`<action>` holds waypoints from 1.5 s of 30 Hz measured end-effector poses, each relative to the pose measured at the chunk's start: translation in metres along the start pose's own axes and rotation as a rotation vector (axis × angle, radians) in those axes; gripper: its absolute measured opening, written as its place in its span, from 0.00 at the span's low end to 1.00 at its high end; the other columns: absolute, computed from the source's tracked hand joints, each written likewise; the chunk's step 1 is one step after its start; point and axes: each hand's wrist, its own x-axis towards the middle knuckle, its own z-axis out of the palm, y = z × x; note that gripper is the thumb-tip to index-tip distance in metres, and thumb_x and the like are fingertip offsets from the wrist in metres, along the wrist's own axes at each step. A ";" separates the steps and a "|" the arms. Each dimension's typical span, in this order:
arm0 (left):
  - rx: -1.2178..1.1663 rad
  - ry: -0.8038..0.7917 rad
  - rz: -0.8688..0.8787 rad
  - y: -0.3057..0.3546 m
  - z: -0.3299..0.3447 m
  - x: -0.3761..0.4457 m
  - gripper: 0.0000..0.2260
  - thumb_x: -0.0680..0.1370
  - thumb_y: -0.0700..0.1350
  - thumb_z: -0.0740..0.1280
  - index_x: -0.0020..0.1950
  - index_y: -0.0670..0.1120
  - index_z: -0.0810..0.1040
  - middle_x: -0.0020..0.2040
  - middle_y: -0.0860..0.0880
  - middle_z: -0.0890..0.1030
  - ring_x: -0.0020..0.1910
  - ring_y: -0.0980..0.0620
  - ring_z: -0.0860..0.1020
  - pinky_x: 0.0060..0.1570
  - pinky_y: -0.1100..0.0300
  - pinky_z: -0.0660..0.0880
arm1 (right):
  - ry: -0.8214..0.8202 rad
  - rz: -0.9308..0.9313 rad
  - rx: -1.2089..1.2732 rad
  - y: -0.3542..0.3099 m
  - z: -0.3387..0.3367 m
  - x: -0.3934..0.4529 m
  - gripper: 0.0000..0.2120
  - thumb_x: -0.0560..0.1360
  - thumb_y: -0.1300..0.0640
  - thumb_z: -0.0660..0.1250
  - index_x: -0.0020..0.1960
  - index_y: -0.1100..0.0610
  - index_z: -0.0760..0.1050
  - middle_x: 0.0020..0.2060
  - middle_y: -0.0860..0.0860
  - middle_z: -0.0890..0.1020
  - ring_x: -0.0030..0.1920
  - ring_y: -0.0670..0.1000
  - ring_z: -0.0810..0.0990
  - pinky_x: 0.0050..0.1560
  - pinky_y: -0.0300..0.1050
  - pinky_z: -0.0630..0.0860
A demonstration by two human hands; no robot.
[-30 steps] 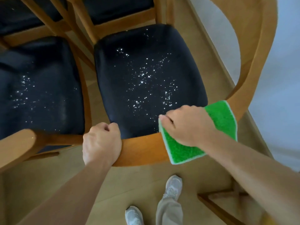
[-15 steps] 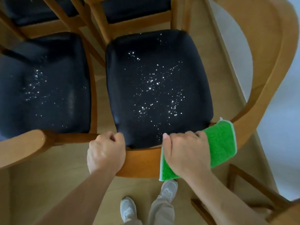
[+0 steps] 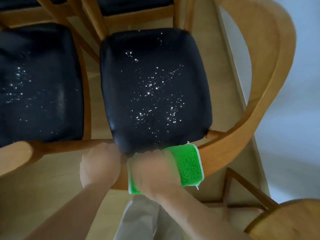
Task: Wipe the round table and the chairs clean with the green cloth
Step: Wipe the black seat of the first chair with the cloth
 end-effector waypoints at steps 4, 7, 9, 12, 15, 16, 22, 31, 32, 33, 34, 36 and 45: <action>0.002 -0.032 -0.008 0.002 -0.002 -0.001 0.13 0.75 0.48 0.57 0.33 0.49 0.75 0.31 0.47 0.75 0.32 0.45 0.72 0.38 0.54 0.72 | 0.000 0.037 -0.028 0.077 -0.016 -0.001 0.20 0.78 0.49 0.52 0.31 0.52 0.73 0.26 0.49 0.77 0.27 0.54 0.73 0.36 0.47 0.69; -0.001 -0.058 -0.014 0.003 -0.004 -0.002 0.13 0.75 0.48 0.57 0.33 0.48 0.76 0.31 0.48 0.74 0.31 0.48 0.71 0.36 0.56 0.70 | 0.057 0.117 -0.069 0.144 -0.035 0.004 0.20 0.77 0.50 0.52 0.28 0.51 0.67 0.23 0.48 0.72 0.25 0.53 0.70 0.37 0.48 0.70; -0.009 -0.073 -0.019 0.003 -0.004 -0.002 0.13 0.75 0.48 0.57 0.33 0.47 0.75 0.30 0.48 0.74 0.30 0.49 0.71 0.34 0.56 0.70 | 0.097 0.176 -0.086 0.174 -0.042 0.004 0.19 0.77 0.52 0.52 0.28 0.53 0.67 0.24 0.51 0.73 0.27 0.55 0.72 0.46 0.54 0.73; -0.003 -0.084 0.001 0.004 -0.005 -0.003 0.13 0.76 0.48 0.57 0.33 0.49 0.74 0.29 0.51 0.73 0.29 0.52 0.71 0.32 0.59 0.69 | 0.116 0.288 -0.134 0.181 -0.038 0.002 0.20 0.77 0.52 0.52 0.29 0.55 0.70 0.27 0.52 0.75 0.33 0.56 0.75 0.61 0.57 0.69; 0.013 -0.071 0.034 0.004 -0.005 -0.004 0.13 0.77 0.48 0.57 0.33 0.50 0.73 0.28 0.53 0.72 0.27 0.56 0.69 0.29 0.62 0.64 | 0.136 0.339 -0.182 0.165 -0.029 -0.003 0.22 0.77 0.52 0.52 0.32 0.57 0.77 0.30 0.54 0.79 0.37 0.57 0.77 0.63 0.58 0.67; 0.011 -0.069 0.040 0.004 -0.006 -0.004 0.13 0.76 0.48 0.57 0.33 0.50 0.74 0.28 0.54 0.72 0.27 0.56 0.69 0.29 0.62 0.64 | 0.143 0.346 -0.187 0.158 -0.028 -0.003 0.23 0.77 0.51 0.52 0.32 0.58 0.77 0.29 0.54 0.80 0.36 0.57 0.77 0.61 0.58 0.68; 0.015 -0.099 0.070 0.002 -0.006 -0.003 0.12 0.76 0.48 0.57 0.34 0.50 0.74 0.29 0.53 0.74 0.28 0.54 0.72 0.30 0.60 0.70 | 0.116 0.359 -0.138 0.075 -0.018 0.011 0.23 0.75 0.52 0.54 0.23 0.55 0.71 0.19 0.52 0.73 0.22 0.54 0.68 0.35 0.47 0.65; -0.015 -0.104 0.005 0.001 -0.006 -0.001 0.12 0.75 0.45 0.59 0.33 0.46 0.74 0.29 0.49 0.75 0.30 0.44 0.75 0.32 0.54 0.74 | -0.056 0.110 0.069 -0.033 0.003 0.010 0.16 0.78 0.48 0.54 0.38 0.51 0.75 0.32 0.47 0.77 0.34 0.53 0.74 0.37 0.50 0.68; -0.014 -0.109 -0.002 0.001 -0.006 -0.001 0.12 0.75 0.46 0.59 0.33 0.46 0.74 0.29 0.49 0.76 0.31 0.43 0.76 0.33 0.53 0.76 | -0.077 0.045 0.080 -0.027 0.001 0.006 0.16 0.79 0.48 0.53 0.41 0.51 0.76 0.35 0.47 0.78 0.35 0.53 0.75 0.38 0.50 0.68; -0.017 -0.110 -0.007 0.000 -0.007 -0.001 0.12 0.75 0.46 0.59 0.33 0.46 0.74 0.30 0.49 0.76 0.31 0.44 0.76 0.33 0.53 0.76 | -0.094 -0.025 0.081 -0.019 -0.001 0.002 0.17 0.79 0.47 0.53 0.44 0.51 0.77 0.37 0.47 0.78 0.36 0.53 0.75 0.38 0.50 0.69; -0.029 -0.110 -0.003 0.000 -0.007 -0.001 0.12 0.75 0.46 0.59 0.33 0.46 0.74 0.29 0.50 0.76 0.31 0.44 0.76 0.33 0.53 0.76 | -0.104 -0.078 0.076 -0.009 -0.003 0.000 0.17 0.79 0.47 0.53 0.46 0.52 0.78 0.38 0.48 0.79 0.36 0.53 0.75 0.38 0.49 0.70; -0.050 -0.096 0.018 -0.001 -0.007 -0.002 0.12 0.75 0.47 0.58 0.33 0.47 0.74 0.28 0.51 0.76 0.30 0.47 0.76 0.32 0.54 0.76 | -0.099 -0.104 0.048 0.013 -0.008 -0.001 0.17 0.79 0.47 0.54 0.43 0.52 0.78 0.35 0.48 0.79 0.34 0.53 0.76 0.36 0.48 0.71; 0.097 -0.474 0.023 -0.002 -0.005 0.021 0.20 0.79 0.60 0.53 0.39 0.51 0.77 0.34 0.53 0.79 0.34 0.56 0.77 0.35 0.58 0.76 | -0.299 0.067 0.371 0.059 -0.023 0.042 0.27 0.79 0.37 0.40 0.31 0.50 0.63 0.23 0.47 0.68 0.26 0.45 0.70 0.29 0.38 0.65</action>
